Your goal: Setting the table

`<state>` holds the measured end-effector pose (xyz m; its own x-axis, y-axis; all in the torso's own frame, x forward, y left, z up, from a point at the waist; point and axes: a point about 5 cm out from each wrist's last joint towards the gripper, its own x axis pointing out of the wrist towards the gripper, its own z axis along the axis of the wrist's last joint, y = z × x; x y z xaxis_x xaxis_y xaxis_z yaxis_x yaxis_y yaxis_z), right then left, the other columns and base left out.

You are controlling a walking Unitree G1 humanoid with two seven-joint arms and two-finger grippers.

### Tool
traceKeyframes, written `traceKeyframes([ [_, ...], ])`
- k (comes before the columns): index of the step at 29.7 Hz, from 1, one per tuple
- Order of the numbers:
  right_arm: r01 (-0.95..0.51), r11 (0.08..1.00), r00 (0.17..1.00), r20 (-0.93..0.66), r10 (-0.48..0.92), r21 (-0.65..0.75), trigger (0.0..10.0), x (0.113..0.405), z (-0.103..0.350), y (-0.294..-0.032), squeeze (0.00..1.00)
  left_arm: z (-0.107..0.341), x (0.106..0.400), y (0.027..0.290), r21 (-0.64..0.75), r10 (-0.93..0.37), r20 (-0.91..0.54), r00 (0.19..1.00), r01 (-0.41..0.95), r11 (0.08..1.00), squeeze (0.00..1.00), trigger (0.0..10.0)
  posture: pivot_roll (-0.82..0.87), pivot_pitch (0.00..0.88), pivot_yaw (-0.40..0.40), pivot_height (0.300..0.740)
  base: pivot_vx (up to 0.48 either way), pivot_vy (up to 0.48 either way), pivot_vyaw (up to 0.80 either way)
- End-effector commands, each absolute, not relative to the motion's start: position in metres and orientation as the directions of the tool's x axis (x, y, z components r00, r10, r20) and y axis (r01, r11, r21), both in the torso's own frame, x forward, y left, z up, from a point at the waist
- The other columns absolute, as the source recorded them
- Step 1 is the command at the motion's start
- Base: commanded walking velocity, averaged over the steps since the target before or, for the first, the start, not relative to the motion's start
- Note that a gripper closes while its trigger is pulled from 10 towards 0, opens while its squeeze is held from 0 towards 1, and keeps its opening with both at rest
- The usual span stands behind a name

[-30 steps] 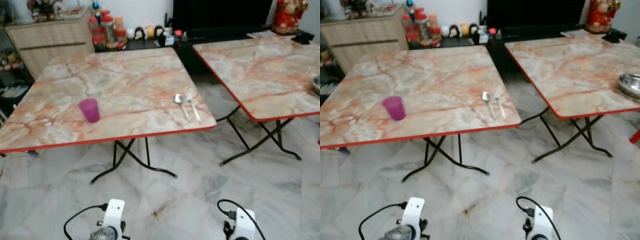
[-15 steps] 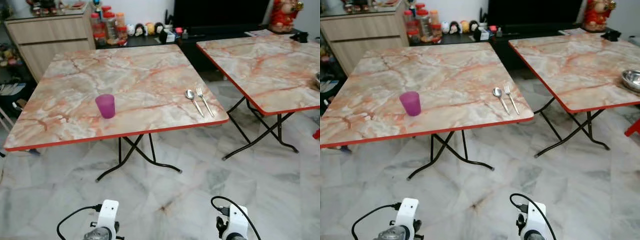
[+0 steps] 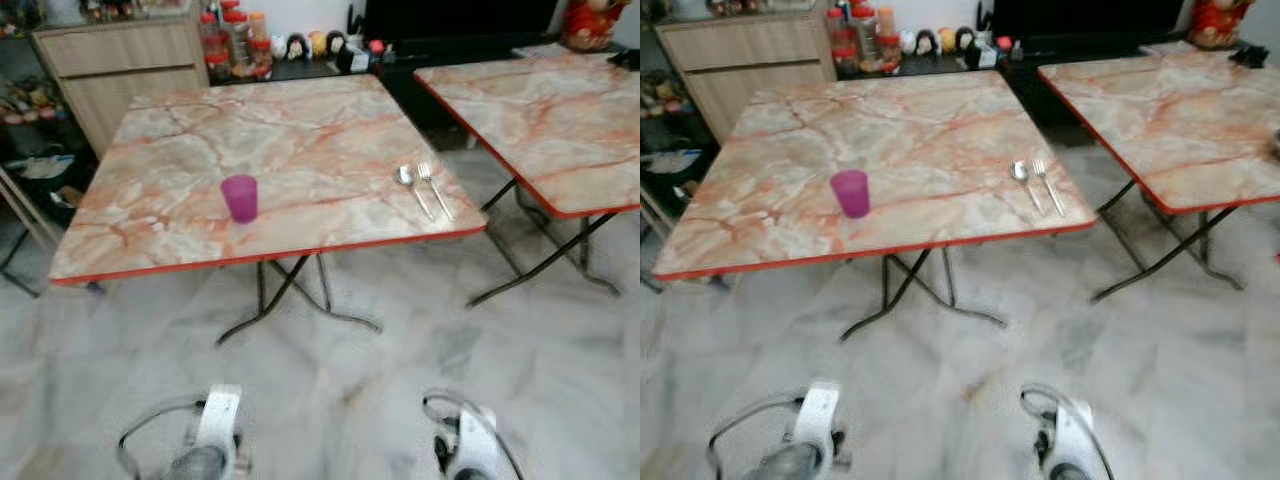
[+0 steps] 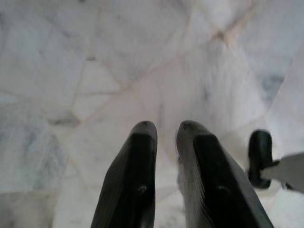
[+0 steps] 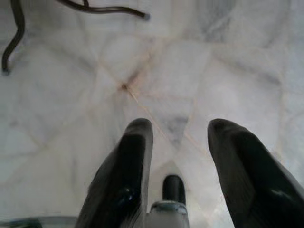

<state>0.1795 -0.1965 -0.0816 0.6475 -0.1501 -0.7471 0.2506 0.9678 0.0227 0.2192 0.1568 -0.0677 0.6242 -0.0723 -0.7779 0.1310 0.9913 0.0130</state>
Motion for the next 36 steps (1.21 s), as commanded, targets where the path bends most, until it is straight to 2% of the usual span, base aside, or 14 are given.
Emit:
traceKeyframes([
  [1, 0.236, 0.971, 0.651, -0.747, -0.136, 0.029, 10.0, 0.182, -0.081, -0.191, 0.00, -0.067, 0.219, 0.166, 0.031, -0.045, -0.776, 0.629, 0.110, 0.993, 0.00, 10.0, -0.03, 0.000, 0.030, 0.740, 0.000, 0.281, 0.00],
  [9, 0.247, 0.968, 0.655, -0.743, -0.137, 0.039, 10.0, 0.184, -0.081, -0.189, 0.00, -0.065, 0.223, 0.166, 0.035, -0.045, -0.767, 0.640, 0.112, 0.993, 0.00, 10.0, -0.02, 0.000, 0.032, 0.740, 0.000, 0.284, 0.05],
  [17, 0.247, 0.968, 0.661, -0.739, -0.134, 0.046, 10.0, 0.185, -0.080, -0.189, 0.00, -0.058, 0.232, 0.165, 0.041, -0.033, -0.715, 0.698, 0.089, 0.995, 0.00, 10.0, -0.01, 0.000, 0.032, 0.740, 0.000, 0.000, 0.00],
  [21, 0.249, 0.967, 0.681, -0.721, -0.130, 0.061, 10.0, 0.189, -0.077, -0.189, 0.00, -0.050, 0.239, 0.174, 0.039, 0.031, -0.632, 0.774, -0.008, 0.999, 0.00, 10.0, -0.01, 0.000, 0.028, 0.740, 0.000, 0.000, 0.00],
  [28, 0.241, 0.969, 0.685, -0.717, -0.130, 0.054, 10.0, 0.191, -0.076, -0.191, 0.00, -0.037, 0.246, 0.195, 0.052, 0.138, -0.529, 0.837, -0.130, 0.990, 0.00, 10.0, 0.00, 0.000, 0.015, 0.740, 0.000, 0.000, 0.00],
  [29, 0.241, 0.969, 0.685, -0.717, -0.130, 0.054, 10.0, 0.191, -0.076, -0.191, 0.00, -0.037, 0.246, 0.195, 0.052, 0.138, -0.529, 0.837, -0.130, 0.990, 0.00, 10.0, 0.00, 0.000, 0.015, 0.740, 0.000, 0.000, 0.00],
  [33, 0.223, 0.974, 0.684, -0.719, -0.121, 0.049, 10.0, 0.191, -0.076, -0.192, 0.00, -0.014, 0.265, 0.194, 0.021, 0.168, -0.355, 0.920, -0.172, 0.985, 0.00, 10.0, 0.02, 0.000, 0.000, 0.740, 0.000, 0.000, 0.00],
  [36, 0.204, 0.978, 0.684, -0.721, -0.110, 0.045, 10.0, 0.192, -0.076, -0.190, 0.00, -0.006, 0.274, 0.187, -0.002, 0.141, -0.321, 0.937, -0.150, 0.989, 0.00, 10.0, 0.03, 0.000, -0.007, 0.740, 0.000, 0.000, 0.00],
])
